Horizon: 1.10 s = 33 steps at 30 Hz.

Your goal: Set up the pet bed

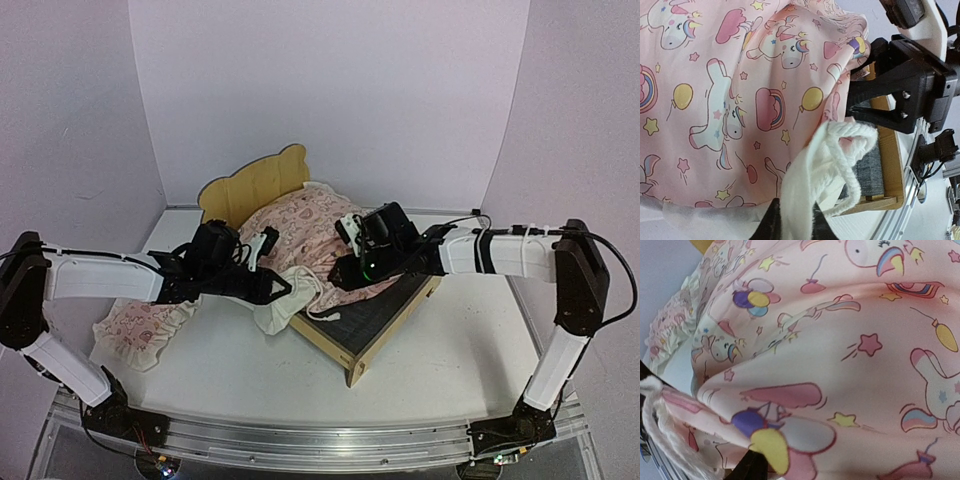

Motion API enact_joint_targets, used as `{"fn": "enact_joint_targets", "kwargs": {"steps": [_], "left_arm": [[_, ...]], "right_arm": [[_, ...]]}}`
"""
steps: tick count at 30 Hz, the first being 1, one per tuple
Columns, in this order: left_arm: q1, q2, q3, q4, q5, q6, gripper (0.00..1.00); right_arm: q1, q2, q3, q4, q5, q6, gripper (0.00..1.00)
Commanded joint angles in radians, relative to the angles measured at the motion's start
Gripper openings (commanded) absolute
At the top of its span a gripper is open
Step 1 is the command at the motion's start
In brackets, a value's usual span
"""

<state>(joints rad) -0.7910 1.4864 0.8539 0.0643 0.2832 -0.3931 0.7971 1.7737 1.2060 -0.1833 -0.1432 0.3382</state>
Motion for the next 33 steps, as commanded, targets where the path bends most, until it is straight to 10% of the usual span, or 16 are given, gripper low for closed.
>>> {"fn": "enact_joint_targets", "kwargs": {"steps": [1, 7, 12, 33], "left_arm": [[0.013, -0.049, 0.006, -0.006, -0.040, 0.023, 0.12], [0.021, -0.081, 0.026, -0.053, -0.059, 0.055, 0.03], [0.022, -0.110, 0.037, -0.058, -0.061, 0.052, 0.00], [0.022, -0.183, 0.049, -0.025, -0.061, 0.072, 0.00]], "right_arm": [[-0.001, -0.124, 0.102, -0.231, -0.013, -0.128, 0.45], [-0.002, -0.201, 0.071, -0.260, -0.257, -0.115, 0.52], [0.027, -0.175, -0.055, 0.047, -0.452, 0.067, 0.51], [0.107, 0.011, -0.200, 0.490, -0.108, -0.046, 0.43]]}}
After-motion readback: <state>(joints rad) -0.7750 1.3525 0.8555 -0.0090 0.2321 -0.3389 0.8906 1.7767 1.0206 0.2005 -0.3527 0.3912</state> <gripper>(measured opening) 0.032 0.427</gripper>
